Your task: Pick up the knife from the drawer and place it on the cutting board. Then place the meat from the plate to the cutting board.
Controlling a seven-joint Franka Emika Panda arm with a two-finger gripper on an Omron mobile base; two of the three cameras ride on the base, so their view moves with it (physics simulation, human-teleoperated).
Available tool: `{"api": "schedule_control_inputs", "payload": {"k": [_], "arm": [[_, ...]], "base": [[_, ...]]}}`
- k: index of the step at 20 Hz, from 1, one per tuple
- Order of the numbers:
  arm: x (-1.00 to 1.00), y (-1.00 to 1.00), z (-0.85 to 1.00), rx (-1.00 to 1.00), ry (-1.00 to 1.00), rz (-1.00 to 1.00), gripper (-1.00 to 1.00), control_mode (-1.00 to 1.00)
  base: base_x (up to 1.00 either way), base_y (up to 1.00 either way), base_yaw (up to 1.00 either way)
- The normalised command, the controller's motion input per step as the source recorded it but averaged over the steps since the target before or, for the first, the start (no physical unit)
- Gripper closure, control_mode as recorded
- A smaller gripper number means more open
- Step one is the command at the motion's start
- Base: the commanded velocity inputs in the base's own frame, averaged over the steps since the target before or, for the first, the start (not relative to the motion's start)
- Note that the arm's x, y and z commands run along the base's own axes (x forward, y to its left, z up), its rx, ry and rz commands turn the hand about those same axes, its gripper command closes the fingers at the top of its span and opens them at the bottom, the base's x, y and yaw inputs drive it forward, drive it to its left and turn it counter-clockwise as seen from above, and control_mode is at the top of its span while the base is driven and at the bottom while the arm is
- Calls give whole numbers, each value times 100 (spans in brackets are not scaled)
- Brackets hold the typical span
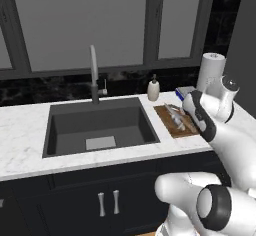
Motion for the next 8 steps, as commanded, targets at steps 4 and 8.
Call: {"api": "schedule_control_inputs", "payload": {"k": [4, 8], "arm": [[-83, 28, 9, -4, -29, -2, -100, -100], [-75, 24, 0, -9, -15, -13, -100, -100]], "base": [[0, 0, 0], [0, 0, 0]]}}
